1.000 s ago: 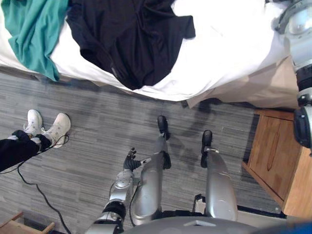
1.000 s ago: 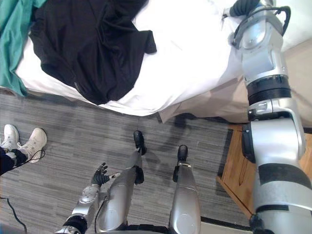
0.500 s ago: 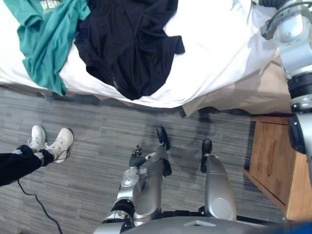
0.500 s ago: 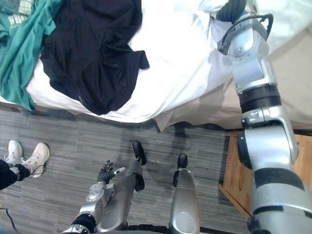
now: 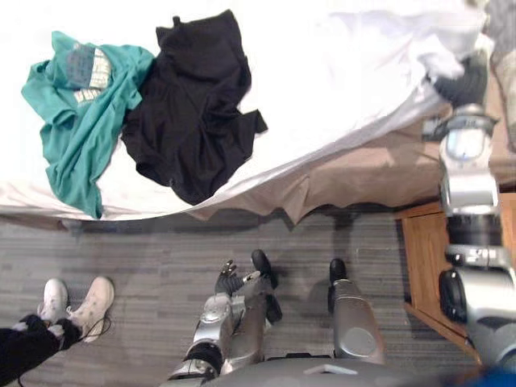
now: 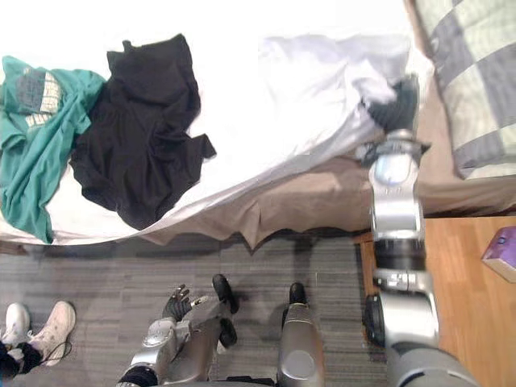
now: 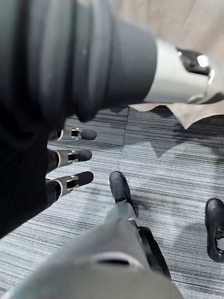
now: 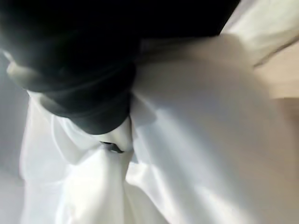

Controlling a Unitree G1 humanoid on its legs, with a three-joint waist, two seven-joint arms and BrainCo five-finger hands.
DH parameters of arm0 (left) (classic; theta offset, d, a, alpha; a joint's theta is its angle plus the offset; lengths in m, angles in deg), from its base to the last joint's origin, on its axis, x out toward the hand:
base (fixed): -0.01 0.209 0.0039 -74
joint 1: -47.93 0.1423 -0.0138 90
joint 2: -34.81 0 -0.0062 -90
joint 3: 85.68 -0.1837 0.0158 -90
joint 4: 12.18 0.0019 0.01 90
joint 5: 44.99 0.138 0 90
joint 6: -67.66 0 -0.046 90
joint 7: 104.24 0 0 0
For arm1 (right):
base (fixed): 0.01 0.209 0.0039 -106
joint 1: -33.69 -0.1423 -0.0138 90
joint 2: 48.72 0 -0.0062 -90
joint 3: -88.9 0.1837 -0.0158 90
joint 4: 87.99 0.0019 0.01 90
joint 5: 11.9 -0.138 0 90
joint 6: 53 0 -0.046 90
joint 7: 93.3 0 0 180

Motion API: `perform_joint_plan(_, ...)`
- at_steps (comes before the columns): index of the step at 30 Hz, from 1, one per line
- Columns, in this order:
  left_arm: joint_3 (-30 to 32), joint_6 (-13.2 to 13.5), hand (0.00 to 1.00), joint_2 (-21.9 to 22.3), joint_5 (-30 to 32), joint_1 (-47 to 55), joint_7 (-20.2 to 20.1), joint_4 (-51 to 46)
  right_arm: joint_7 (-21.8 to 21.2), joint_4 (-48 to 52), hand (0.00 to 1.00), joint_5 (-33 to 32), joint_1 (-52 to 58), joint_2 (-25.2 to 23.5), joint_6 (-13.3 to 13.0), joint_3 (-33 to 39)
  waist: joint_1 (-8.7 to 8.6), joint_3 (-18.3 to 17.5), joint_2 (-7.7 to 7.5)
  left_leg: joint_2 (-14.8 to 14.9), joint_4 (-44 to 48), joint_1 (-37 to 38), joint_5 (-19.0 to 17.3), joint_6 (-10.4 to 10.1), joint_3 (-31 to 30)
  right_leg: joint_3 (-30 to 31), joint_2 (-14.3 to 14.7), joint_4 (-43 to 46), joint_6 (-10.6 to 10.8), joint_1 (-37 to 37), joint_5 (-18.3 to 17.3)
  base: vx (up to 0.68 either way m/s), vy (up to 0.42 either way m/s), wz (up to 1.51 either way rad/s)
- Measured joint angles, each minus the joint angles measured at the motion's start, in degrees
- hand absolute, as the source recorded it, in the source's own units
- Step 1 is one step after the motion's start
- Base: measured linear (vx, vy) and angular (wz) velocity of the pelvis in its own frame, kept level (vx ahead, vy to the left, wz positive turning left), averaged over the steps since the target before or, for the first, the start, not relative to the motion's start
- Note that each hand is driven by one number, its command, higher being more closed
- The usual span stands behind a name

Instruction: Tidy the bed and pick cloth on bed and put in laundry

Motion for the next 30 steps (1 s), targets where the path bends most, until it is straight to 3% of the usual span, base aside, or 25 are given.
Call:
perform_joint_plan(10, 0.9, -0.1, 0.00, 0.1, 2.1, 1.2, -0.6, 1.6, 2.9, 4.4, 0.00, -4.1, 18.5, -11.1, -6.5, 5.6, 0.16, -1.7, -1.35, 0.7, 0.0, 4.0, -1.6, -0.8, 1.5, 1.1, 0.9, -2.4, 0.0, 4.0, 0.0, 0.03, -0.010, -0.10)
perform_joint_plan(13, 2.7, -0.1, 0.00, 0.3, 2.2, 2.0, -0.6, 1.7, 5.1, 4.2, 0.00, -6.3, 25.9, -15.4, -6.6, 10.0, -0.02, -3.4, -2.95, 0.7, 0.1, 4.8, -2.1, -0.7, 1.9, 1.3, 1.0, -3.3, 0.0, 5.1, 0.0, 0.07, 0.004, -0.07)
perform_joint_plan(16, 4.3, -0.7, 0.00, 0.3, 2.2, 2.5, -0.6, 1.8, 7.2, 4.1, 0.00, -6.3, 31.7, -16.6, -6.4, 14.4, -0.69, -4.0, -4.03, 0.7, 0.2, 6.4, -2.6, -0.6, 2.7, 1.5, 1.0, -4.1, 0.1, 6.8, 0.0, 0.07, 0.007, -0.13)
perform_joint_plan(18, 4.6, -1.0, 0.00, 0.4, 2.2, 3.1, -0.6, 1.8, 8.0, 4.1, 0.00, -6.2, 33.4, -16.5, -6.4, 16.5, -1.64, -4.7, -4.19, 0.8, 0.0, 7.3, -3.1, -0.7, 3.0, 1.7, 1.0, -4.6, 0.1, 7.8, 0.0, 0.03, -0.001, -0.13)
perform_joint_plan(25, 4.6, -1.3, 0.00, 1.3, 2.2, 4.2, -0.6, 1.8, 12.1, 4.2, 0.00, -6.2, 35.5, -16.4, -3.9, 23.1, -1.53, -7.4, -4.22, 1.4, -0.1, 8.5, -3.8, -1.1, 3.1, 1.5, 1.6, -6.3, 0.0, 9.4, 0.3, 0.00, -0.004, -0.02)
perform_joint_plan(26, 4.6, -1.3, 0.00, 1.3, 2.2, 4.3, -0.6, 1.7, 12.6, 4.2, 1.00, -6.3, 35.5, -16.3, -3.8, 23.6, -1.47, -7.6, -4.26, 1.4, -0.1, 8.6, -3.8, -1.1, 3.0, 1.4, 1.6, -6.4, 0.0, 9.7, 0.3, 0.01, -0.003, 0.03)
perform_joint_plan(30, 4.5, -1.4, 0.00, 1.3, 2.2, 4.4, -0.6, 1.7, 13.1, 5.9, 1.00, -11.1, 33.2, -15.8, -4.3, 24.9, -1.30, -7.8, -4.23, 1.4, -0.1, 8.5, -3.8, -1.0, 2.9, 1.4, 1.6, -7.1, 0.1, 9.9, 0.6, 0.00, 0.000, 0.00)
